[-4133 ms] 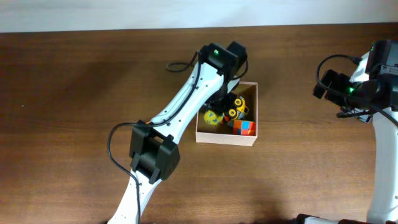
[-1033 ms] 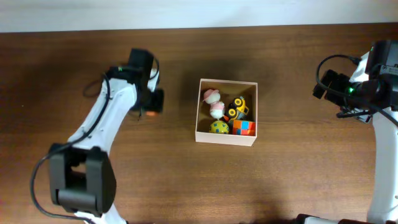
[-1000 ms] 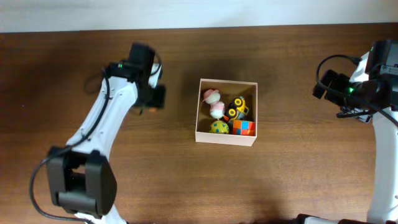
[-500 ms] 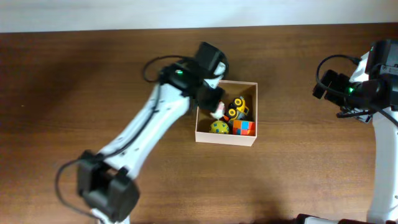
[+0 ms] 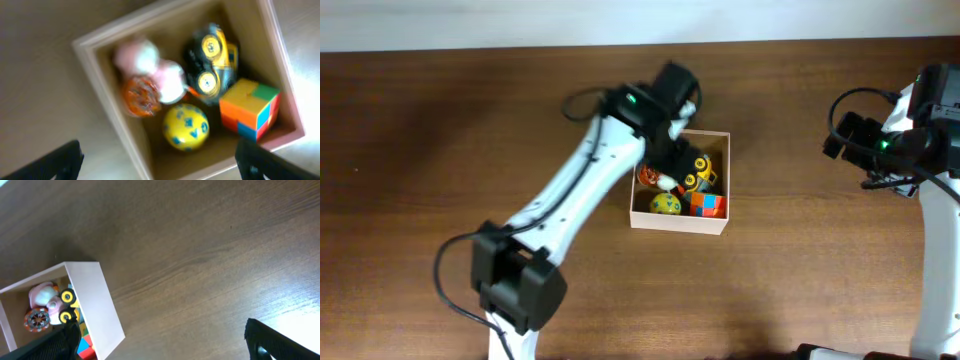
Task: Pack container
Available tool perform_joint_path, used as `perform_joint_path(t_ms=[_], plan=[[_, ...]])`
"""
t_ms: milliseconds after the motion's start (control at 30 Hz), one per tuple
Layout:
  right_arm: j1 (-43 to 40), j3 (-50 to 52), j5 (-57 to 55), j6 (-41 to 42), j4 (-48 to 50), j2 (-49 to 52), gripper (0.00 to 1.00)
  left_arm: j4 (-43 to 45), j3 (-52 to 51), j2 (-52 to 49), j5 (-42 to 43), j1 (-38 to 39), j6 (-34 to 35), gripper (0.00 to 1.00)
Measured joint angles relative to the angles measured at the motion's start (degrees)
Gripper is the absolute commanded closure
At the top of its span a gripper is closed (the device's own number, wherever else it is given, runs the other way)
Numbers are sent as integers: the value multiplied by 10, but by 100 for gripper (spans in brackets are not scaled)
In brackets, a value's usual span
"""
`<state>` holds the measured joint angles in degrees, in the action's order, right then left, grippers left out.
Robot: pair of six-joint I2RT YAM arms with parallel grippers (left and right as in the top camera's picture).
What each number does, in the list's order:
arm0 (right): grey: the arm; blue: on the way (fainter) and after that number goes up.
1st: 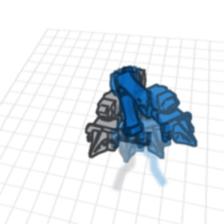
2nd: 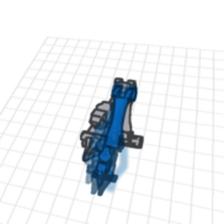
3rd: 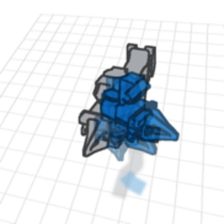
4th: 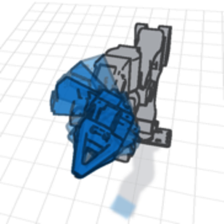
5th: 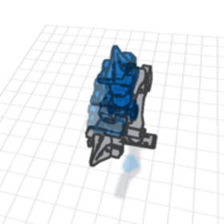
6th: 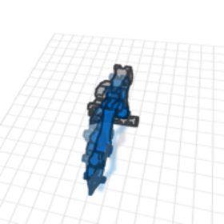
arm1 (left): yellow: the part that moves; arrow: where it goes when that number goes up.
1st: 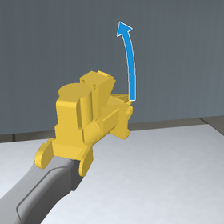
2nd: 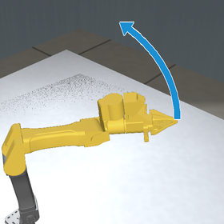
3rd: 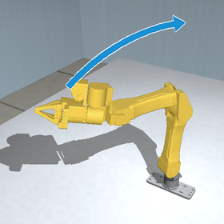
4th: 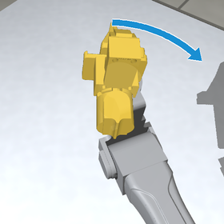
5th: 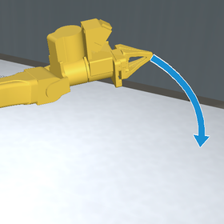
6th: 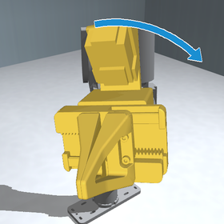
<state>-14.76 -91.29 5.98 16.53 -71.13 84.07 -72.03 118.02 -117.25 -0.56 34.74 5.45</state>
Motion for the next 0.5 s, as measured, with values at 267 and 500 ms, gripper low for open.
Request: perform_joint_path(t_ms=[267,500], plan=[[0,0,0,0,0,0,1,-119,142,72,-74,-117,72,1],[0,0,0,0,0,0,1,-172,149,90,-97,-205,126,1]])
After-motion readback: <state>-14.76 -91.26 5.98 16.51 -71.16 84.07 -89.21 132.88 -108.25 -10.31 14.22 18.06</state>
